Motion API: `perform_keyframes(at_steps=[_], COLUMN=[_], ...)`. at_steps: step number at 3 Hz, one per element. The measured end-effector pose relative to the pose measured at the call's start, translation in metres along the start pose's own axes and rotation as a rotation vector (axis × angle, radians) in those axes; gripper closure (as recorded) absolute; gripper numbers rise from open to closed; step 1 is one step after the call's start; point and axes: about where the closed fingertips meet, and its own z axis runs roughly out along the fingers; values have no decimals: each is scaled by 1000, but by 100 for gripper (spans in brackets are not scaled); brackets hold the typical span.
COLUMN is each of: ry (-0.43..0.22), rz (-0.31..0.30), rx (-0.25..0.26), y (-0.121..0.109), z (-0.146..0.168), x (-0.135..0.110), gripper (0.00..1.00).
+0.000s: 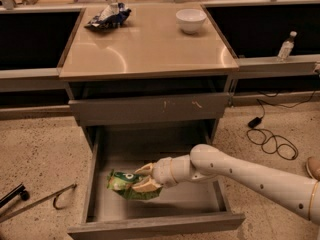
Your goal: Place green rice chip bag into middle drawer
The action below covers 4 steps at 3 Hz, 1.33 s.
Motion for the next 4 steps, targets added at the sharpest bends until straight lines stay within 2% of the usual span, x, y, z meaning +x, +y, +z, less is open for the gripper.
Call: perform_keyframes(at_steps=[2, 3, 4], ry=[159, 165, 165], rz=[31, 26, 26], rx=[19, 11, 11], y=[-68, -70, -69], z=[61, 67, 67], x=[71, 71, 71], gripper=[100, 100, 83])
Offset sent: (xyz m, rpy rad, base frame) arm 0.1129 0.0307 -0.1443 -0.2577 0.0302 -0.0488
